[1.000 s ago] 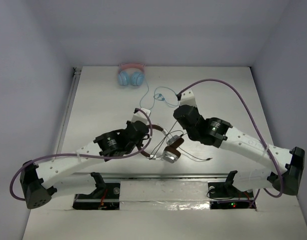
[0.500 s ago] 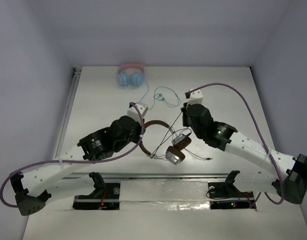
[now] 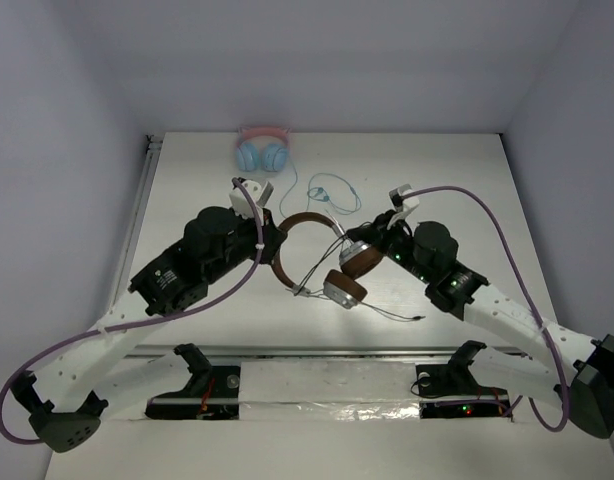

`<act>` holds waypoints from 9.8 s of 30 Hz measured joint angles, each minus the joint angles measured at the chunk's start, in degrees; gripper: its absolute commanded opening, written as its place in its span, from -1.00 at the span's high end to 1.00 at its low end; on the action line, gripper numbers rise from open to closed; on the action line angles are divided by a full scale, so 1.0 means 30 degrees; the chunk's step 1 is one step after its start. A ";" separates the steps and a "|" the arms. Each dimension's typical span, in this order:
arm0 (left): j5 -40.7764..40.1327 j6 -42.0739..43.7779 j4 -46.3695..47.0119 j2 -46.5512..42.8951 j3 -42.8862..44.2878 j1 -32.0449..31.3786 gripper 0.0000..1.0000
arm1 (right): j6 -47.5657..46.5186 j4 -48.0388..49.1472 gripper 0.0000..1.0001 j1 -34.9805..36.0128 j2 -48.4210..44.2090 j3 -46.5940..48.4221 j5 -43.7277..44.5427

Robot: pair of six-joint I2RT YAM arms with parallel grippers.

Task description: Wrap the headphones

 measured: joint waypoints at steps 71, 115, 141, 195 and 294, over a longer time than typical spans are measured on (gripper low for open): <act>-0.7635 -0.4189 0.6878 0.7788 -0.2208 0.5639 1.00 | 0.5282 -0.4809 1.00 1.3340 0.5231 0.4357 0.1326; -0.8626 -0.5311 0.4940 0.2732 -0.7883 -0.5850 1.00 | -0.0437 -0.6929 1.00 0.2790 0.1712 0.5574 0.9894; -0.2404 -0.2703 0.3009 -0.1770 -0.5275 -0.1989 1.00 | 0.2076 -0.1960 0.65 -0.2470 0.2667 0.1617 0.1974; 0.1836 -0.3730 0.3759 0.1996 0.1865 0.4306 1.00 | 0.3810 0.2062 -0.02 -0.2688 -0.3089 -0.3271 -0.4626; -1.3333 -0.4692 1.3369 0.8007 -0.5158 -0.1734 1.00 | 1.4396 1.8775 1.00 0.1115 0.8233 -0.4095 0.2331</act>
